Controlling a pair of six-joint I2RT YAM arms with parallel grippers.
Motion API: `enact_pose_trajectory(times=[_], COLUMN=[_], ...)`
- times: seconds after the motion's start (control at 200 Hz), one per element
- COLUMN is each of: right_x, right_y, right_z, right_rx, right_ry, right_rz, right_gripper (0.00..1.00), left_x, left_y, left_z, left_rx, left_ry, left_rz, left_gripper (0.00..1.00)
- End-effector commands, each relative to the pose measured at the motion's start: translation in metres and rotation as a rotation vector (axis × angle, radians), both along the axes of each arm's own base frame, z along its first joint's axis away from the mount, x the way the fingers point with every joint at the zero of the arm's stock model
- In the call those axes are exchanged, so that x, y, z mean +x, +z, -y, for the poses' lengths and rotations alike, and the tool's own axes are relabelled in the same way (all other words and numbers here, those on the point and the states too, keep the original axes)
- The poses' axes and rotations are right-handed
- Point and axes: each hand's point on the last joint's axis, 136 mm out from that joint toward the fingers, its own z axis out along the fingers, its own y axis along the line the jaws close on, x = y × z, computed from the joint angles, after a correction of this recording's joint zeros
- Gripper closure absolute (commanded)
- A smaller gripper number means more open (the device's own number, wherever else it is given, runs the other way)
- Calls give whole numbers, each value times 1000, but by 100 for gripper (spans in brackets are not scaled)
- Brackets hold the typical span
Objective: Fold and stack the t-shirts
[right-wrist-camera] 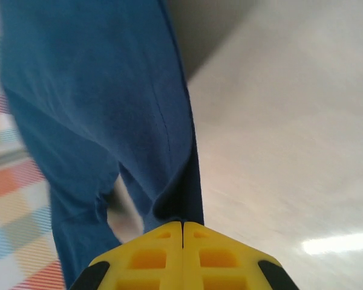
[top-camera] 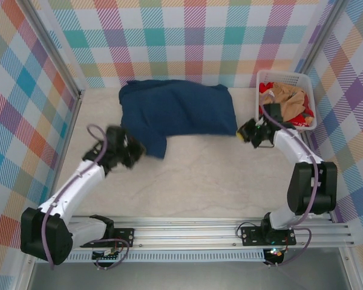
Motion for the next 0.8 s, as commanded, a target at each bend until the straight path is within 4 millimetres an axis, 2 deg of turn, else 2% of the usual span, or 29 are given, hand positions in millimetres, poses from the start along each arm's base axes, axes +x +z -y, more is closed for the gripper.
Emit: enact_pose_trajectory(times=[0.0,0.02,0.03,0.105,0.145,0.195,0.39,0.53,0.71,0.77,0.795], right_x=[-18,-23,-24,-37,-45,-51,-72,-80,-71,-60,-54], right_y=[-40,-49,-52,-77,-86,-91,-86,-72,-45,-27,-17], right_z=[-8,-9,-9,-5,0,5,28,45,43,36,32], right_rx=[-64,-74,-80,-132,-171,-207,-340,-432,-436,-410,-392], right_ry=[74,83,86,109,115,117,99,76,109,120,126], right_rz=[-71,-94,-105,-186,-228,-254,-306,-301,-211,-135,-92], right_gripper=[100,100,100,100,100,100,100,100,100,100,100], left_x=[-25,-32,-30,-45,-50,-52,-55,-62,-59,-46,-38], left_y=[-42,-58,-59,-92,-100,-100,-79,-62,-13,16,35], left_z=[-6,-8,-7,-11,-11,-5,5,13,12,3,-1], left_rx=[-35,-31,-42,-14,-3,-8,25,19,32,79,101], left_ry=[110,124,128,127,121,97,68,49,48,69,79], left_rz=[-28,-67,-55,-127,-158,-168,-170,-170,-67,14,63], left_gripper=[100,100,100,100,100,100,100,100,100,100,100])
